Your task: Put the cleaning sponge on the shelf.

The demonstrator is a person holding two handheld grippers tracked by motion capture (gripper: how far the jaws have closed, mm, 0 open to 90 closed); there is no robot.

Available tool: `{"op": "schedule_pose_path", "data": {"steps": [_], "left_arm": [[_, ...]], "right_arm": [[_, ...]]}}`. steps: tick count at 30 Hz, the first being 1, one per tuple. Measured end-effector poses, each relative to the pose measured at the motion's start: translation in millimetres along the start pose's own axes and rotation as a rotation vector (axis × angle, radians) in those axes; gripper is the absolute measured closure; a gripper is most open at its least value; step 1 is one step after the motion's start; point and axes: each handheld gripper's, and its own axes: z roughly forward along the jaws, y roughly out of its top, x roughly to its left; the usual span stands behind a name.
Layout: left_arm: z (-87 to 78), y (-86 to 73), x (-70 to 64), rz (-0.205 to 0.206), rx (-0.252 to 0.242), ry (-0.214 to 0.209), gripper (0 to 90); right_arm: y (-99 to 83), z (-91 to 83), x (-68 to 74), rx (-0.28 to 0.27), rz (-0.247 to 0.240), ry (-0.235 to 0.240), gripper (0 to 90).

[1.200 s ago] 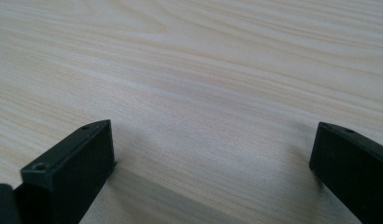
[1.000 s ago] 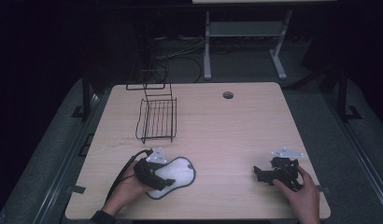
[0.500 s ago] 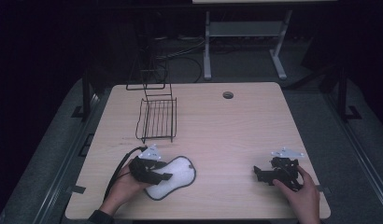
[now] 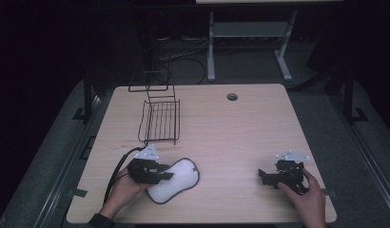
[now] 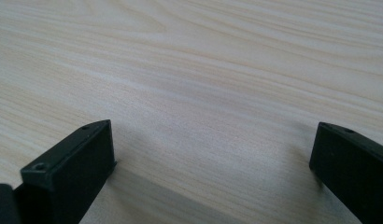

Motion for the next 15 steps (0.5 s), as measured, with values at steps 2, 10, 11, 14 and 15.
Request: {"op": "schedule_pose_path", "data": {"steps": [2, 10, 11, 14, 15], "left_arm": [[-1.7, 0.1, 0.8, -0.013, -0.014, -0.012, 66.6], [-8.1, 1.2, 2.8, -0.039, -0.056, -0.043, 72.1], [-9.2, 1.5, 3.0, -0.043, -0.065, -0.048, 73.2], [-12.1, 2.4, 3.4, -0.047, -0.082, -0.048, 75.2], [-13.2, 2.7, 3.6, -0.049, -0.085, -0.05, 75.2]], "right_arm": [[0.0, 0.0, 0.0, 0.0, 0.0, 0.0, 0.0], [0.0, 0.0, 0.0, 0.0, 0.0, 0.0, 0.0], [0.0, 0.0, 0.0, 0.0, 0.0, 0.0, 0.0], [0.0, 0.0, 0.0, 0.0, 0.0, 0.0, 0.0], [0.0, 0.0, 0.0, 0.0, 0.0, 0.0, 0.0]]}}
